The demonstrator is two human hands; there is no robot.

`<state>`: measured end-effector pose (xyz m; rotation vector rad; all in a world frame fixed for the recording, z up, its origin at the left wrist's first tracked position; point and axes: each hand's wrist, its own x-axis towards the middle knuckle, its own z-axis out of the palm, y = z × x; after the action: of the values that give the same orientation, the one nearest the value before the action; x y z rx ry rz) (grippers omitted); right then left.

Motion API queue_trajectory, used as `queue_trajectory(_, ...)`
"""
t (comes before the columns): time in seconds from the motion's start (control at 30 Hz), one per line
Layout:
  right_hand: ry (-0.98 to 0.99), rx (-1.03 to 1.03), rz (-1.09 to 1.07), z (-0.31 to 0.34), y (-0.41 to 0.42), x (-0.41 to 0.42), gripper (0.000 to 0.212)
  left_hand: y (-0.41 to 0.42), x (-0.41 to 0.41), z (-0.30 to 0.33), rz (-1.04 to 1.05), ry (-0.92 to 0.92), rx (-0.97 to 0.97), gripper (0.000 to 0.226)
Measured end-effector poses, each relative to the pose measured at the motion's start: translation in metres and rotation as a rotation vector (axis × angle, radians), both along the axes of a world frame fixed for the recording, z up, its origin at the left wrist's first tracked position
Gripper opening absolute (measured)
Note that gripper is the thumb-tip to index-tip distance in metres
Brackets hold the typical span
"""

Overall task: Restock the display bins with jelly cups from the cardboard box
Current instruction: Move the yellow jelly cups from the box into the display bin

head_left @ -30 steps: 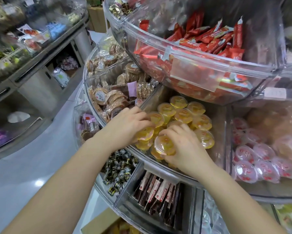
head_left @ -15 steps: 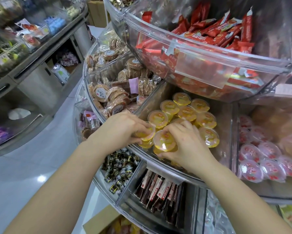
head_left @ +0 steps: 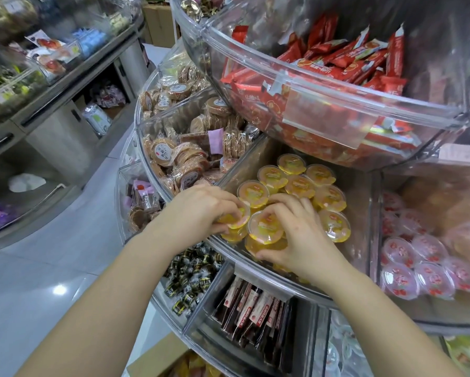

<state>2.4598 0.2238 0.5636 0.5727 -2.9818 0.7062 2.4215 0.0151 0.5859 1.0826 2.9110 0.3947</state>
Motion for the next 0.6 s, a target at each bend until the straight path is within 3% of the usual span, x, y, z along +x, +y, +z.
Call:
queue_trajectory(0.17,0.008,-0.218,-0.086,0.015,0.013,0.004,0.058,-0.002,0.005,-0.001,0.053,-0.040,0.192,0.029)
queue_trajectory(0.37,0.011,-0.488,-0.206,0.038,0.013,0.013,0.010,-0.001,0.027,-0.005,0.290,-0.012,0.555,0.017)
queue_trajectory(0.6,-0.230,-0.576,0.226,0.047,-0.074,0.055,0.007,-0.044,0.113,-0.021,0.782,-0.044,1.091,0.030)
